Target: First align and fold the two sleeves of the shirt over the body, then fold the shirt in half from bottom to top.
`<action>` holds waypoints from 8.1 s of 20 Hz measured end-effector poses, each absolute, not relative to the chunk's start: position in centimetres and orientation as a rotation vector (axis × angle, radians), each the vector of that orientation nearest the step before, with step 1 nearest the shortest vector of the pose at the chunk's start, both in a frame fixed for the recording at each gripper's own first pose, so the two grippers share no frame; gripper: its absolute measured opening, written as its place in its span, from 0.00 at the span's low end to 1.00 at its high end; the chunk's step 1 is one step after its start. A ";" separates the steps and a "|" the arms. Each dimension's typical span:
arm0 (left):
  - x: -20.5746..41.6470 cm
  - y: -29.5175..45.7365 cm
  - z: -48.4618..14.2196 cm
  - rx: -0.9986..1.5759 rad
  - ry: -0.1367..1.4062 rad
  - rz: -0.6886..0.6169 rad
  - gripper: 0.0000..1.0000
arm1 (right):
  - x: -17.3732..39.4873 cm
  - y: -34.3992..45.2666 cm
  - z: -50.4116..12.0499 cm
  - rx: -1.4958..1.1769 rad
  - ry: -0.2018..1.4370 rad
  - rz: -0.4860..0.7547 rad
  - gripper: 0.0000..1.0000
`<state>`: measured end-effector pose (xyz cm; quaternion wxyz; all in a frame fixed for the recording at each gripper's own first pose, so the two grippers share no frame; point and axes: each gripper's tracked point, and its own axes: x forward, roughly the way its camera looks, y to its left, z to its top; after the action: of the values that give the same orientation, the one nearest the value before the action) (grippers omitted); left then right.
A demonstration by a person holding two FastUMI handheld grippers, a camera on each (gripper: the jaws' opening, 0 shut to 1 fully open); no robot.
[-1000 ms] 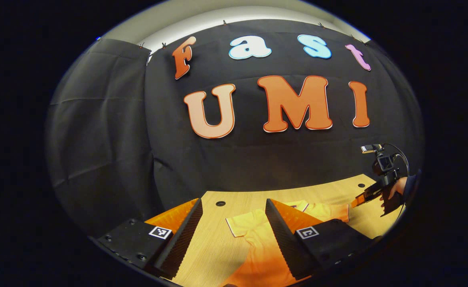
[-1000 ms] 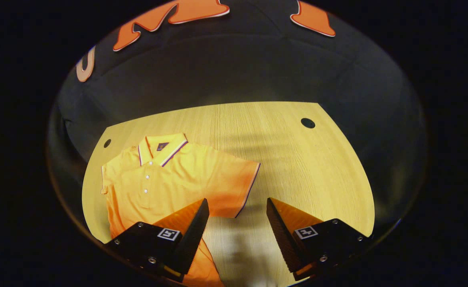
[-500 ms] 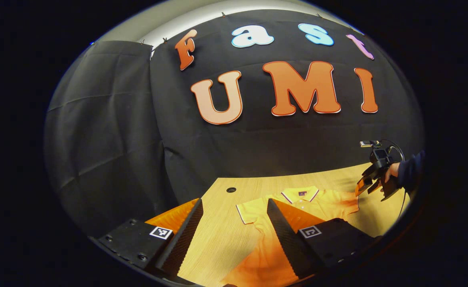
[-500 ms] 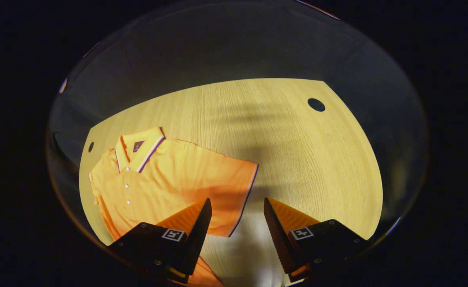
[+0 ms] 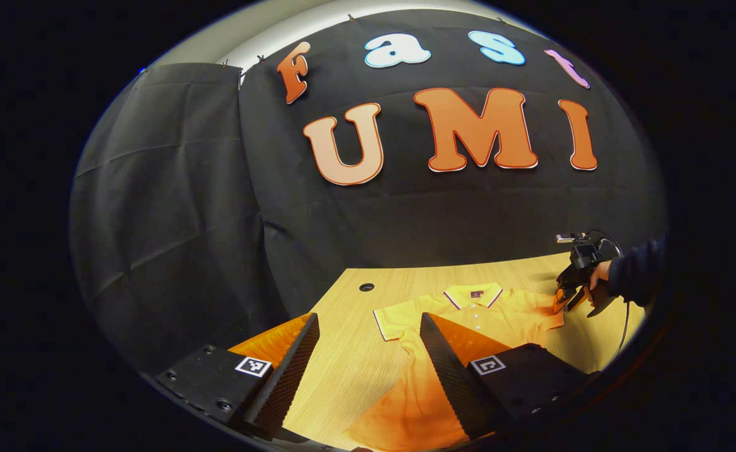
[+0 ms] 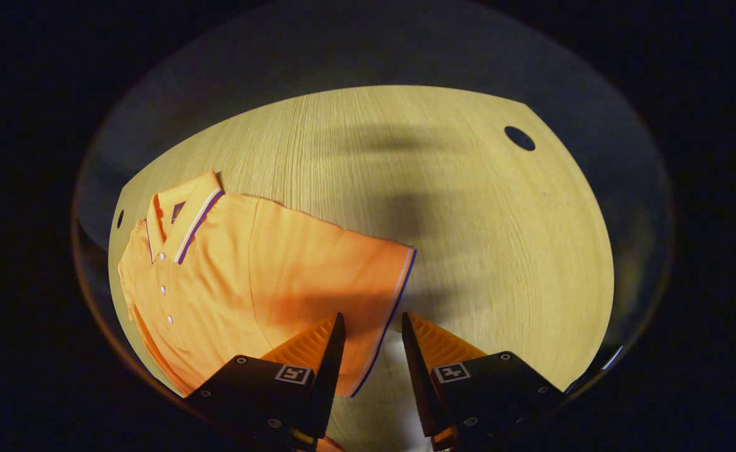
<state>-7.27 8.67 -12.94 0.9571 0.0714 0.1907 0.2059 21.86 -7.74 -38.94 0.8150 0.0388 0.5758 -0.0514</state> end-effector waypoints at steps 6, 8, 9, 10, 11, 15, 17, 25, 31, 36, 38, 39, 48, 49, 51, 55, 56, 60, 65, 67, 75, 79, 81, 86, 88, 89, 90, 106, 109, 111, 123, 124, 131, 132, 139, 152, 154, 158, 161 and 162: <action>-7.5 8.0 -13.2 0.136 0.396 0.428 0.99 | 22.3 -7.6 -38.9 0.128 1.228 -0.043 0.16; -7.6 7.8 -13.1 0.143 0.394 0.429 0.99 | 22.9 -7.1 -38.2 0.218 1.207 -0.037 0.05; -7.6 7.8 -13.2 0.139 0.396 0.427 0.99 | 22.9 -6.5 -37.2 0.253 1.190 -0.003 0.05; -7.6 7.6 -13.3 0.136 0.400 0.425 0.99 | 23.7 -6.3 -36.6 0.252 1.153 0.003 0.05; -7.5 7.6 -13.5 0.135 0.406 0.422 0.99 | 23.7 -5.8 -36.0 0.258 1.152 0.025 0.04; -7.3 7.3 -13.7 0.138 0.415 0.413 0.99 | 24.3 -3.4 -33.4 0.265 1.112 0.098 0.04; -7.3 7.4 -13.7 0.145 0.418 0.416 0.99 | 24.2 -1.5 -32.7 0.258 1.102 0.160 0.04; -8.2 8.7 -14.4 0.120 0.453 0.474 0.99 | 24.1 5.2 -32.3 0.342 1.129 0.289 0.04; -6.7 11.0 -14.8 0.064 0.453 0.478 0.99 | 23.9 6.3 -31.6 0.353 1.108 0.315 0.62; -2.1 13.3 -16.5 0.033 0.460 0.374 0.99 | 23.4 4.8 -29.7 0.381 1.044 0.246 0.82; -0.1 14.2 -17.6 0.018 0.471 0.320 0.99 | 22.8 3.6 -28.7 0.394 0.997 0.189 0.85; 0.6 14.7 -18.1 0.016 0.481 0.299 0.99 | 22.3 3.3 -28.1 0.399 0.976 0.168 0.75; 7.9 17.7 -22.9 -0.067 0.587 0.180 0.99 | 17.3 2.0 -24.2 0.353 0.855 0.084 0.91; 9.0 17.6 -23.2 -0.094 0.595 0.156 0.99 | 16.8 2.2 -24.1 0.346 0.840 0.080 0.93; 10.9 17.5 -24.5 -0.140 0.633 0.123 0.99 | 16.0 2.2 -23.7 0.325 0.807 0.060 0.95; 13.9 18.0 -28.8 -0.186 0.763 0.063 0.99 | 13.9 1.9 -22.0 0.324 0.719 -0.001 0.98; 14.5 18.1 -30.1 -0.197 0.807 0.058 0.98 | 13.4 1.7 -21.7 0.326 0.698 -0.021 0.99; 16.6 19.2 -34.2 -0.229 0.945 0.064 0.98 | 11.0 0.7 -20.3 0.328 0.617 -0.107 0.98; 18.1 19.4 -38.3 -0.264 1.067 0.080 0.94 | 8.6 -0.7 -17.6 0.303 0.508 -0.180 0.99; 18.1 19.3 -40.1 -0.278 1.139 0.100 0.94 | 7.8 -1.2 -16.6 0.292 0.466 -0.196 0.99; 18.9 20.6 -44.1 -0.216 1.270 0.189 0.94 | 5.2 -2.5 -15.3 0.226 0.413 -0.225 0.98; 19.1 20.8 -45.2 -0.163 1.301 0.225 0.91 | 4.4 -2.9 -14.8 0.205 0.392 -0.226 0.99; 18.9 20.8 -46.0 -0.151 1.335 0.237 0.67 | 3.8 -3.3 -14.8 0.194 0.389 -0.232 0.99; 20.2 20.2 -46.0 -0.173 1.275 0.207 0.58 | 2.3 -4.5 -15.1 0.213 0.386 -0.258 0.99; 20.3 19.8 -45.7 -0.164 1.228 0.174 0.26 | 1.5 -5.0 -15.5 0.228 0.400 -0.272 0.99; 20.5 19.9 -45.7 -0.156 1.200 0.179 0.25 | 1.3 -5.3 -15.6 0.230 0.399 -0.279 0.99; 20.7 19.4 -45.4 -0.170 1.182 0.163 0.15 | 1.0 -5.7 -15.6 0.226 0.397 -0.287 0.99; 24.6 7.9 -40.4 0.007 1.061 -0.252 0.09 | -2.3 -6.7 -16.5 0.249 0.440 -0.345 0.99; 24.1 5.0 -41.4 -0.020 1.085 -0.337 0.13 | -3.3 -6.5 -16.8 0.263 0.452 -0.361 0.99; 23.9 3.6 -41.6 -0.048 1.081 -0.387 0.21 | -3.6 -6.7 -17.3 0.271 0.459 -0.379 0.99; 19.0 5.3 -37.3 -0.118 0.942 -0.346 0.96 | -3.6 -4.8 -18.6 0.244 0.486 -0.295 0.99; 18.4 5.5 -36.3 -0.134 0.915 -0.331 0.96 | -3.6 -4.8 -18.6 0.238 0.485 -0.279 0.99; 12.1 6.4 -29.1 -0.195 0.664 -0.286 0.96 | -5.8 -4.4 -19.7 0.197 0.496 -0.163 0.99; 10.8 6.6 -28.5 -0.195 0.643 -0.279 0.96 | -6.4 -4.4 -20.1 0.194 0.501 -0.149 0.99; 2.5 7.7 -26.4 -0.084 0.541 -0.194 0.97 | -10.1 -4.1 -24.0 0.166 0.574 -0.049 0.99; -10.0 9.7 -33.9 0.014 0.725 -0.107 0.99 | -14.0 -1.1 -31.9 0.144 0.721 0.062 0.99; -11.6 10.2 -35.9 0.048 0.756 -0.107 0.99 | -14.6 -0.4 -33.3 0.128 0.749 0.080 0.99; -13.6 10.8 -38.8 0.075 0.817 -0.107 0.99 | -15.4 1.0 -35.7 0.103 0.791 0.110 0.99; -14.4 11.3 -40.6 0.103 0.845 -0.110 0.99 | -15.9 1.4 -37.3 0.083 0.827 0.105 0.99; -14.6 11.3 -41.1 0.111 0.853 -0.112 0.99 | -15.9 1.5 -37.7 0.076 0.837 0.104 0.99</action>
<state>-14.64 11.29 -41.05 0.9074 0.0535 0.4134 -0.0543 -15.92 1.54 -37.72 0.9116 0.0370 0.4063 0.0506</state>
